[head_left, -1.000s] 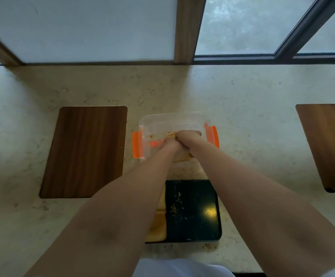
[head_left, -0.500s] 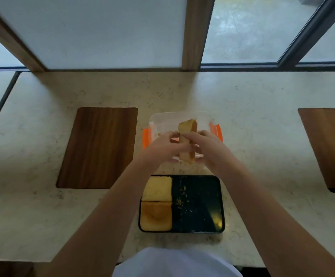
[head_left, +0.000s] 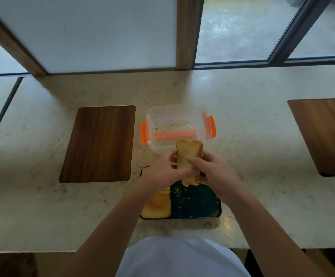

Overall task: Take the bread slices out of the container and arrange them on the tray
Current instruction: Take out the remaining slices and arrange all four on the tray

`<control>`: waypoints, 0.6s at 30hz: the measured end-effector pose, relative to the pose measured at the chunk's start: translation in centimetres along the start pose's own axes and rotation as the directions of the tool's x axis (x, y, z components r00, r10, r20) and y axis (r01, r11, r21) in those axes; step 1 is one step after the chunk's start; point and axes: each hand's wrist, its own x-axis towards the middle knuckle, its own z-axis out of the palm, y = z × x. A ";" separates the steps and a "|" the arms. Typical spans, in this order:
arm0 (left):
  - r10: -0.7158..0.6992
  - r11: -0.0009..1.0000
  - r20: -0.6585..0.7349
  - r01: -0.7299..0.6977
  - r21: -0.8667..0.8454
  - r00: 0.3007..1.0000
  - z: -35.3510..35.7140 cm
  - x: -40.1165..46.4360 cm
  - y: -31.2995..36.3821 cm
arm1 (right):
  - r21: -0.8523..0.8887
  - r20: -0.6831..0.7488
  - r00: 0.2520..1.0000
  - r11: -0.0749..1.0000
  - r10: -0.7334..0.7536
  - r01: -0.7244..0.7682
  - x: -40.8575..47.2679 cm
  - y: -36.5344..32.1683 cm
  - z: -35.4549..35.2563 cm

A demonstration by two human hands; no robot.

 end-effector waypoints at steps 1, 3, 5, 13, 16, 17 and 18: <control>-0.024 1.000 0.019 0.024 0.006 1.000 0.4 -0.2 -0.6 | -0.005 0.014 1.000 1.000 0.006 -0.006 -0.2 0.6 -0.1; -0.080 0.997 0.054 0.080 -0.006 0.995 1.1 -0.5 -2.3 | -0.020 0.040 0.999 1.000 0.019 -0.018 -0.7 2.1 -0.3; -0.138 0.989 0.090 0.142 -0.036 0.986 1.5 -0.6 -3.9 | -0.024 0.065 0.997 0.999 0.035 -0.034 -0.9 3.6 -0.6; -0.223 0.920 0.262 0.292 -0.262 0.939 2.5 -2.0 -7.5 | 0.009 0.083 0.989 0.992 0.123 -0.124 -1.8 7.9 -1.8; -0.201 0.891 0.322 0.309 -0.331 0.925 2.9 -2.8 -7.5 | 0.060 0.074 0.987 0.988 0.140 -0.144 -2.6 9.2 -2.3; -0.191 0.875 0.342 0.318 -0.366 0.920 2.9 -3.0 -7.5 | 0.083 0.060 0.987 0.985 0.146 -0.151 -2.8 9.5 -2.4; -0.182 0.860 0.360 0.325 -0.393 0.915 3.0 -3.1 -7.4 | 0.094 0.046 0.987 0.983 0.152 -0.156 -3.0 9.6 -2.6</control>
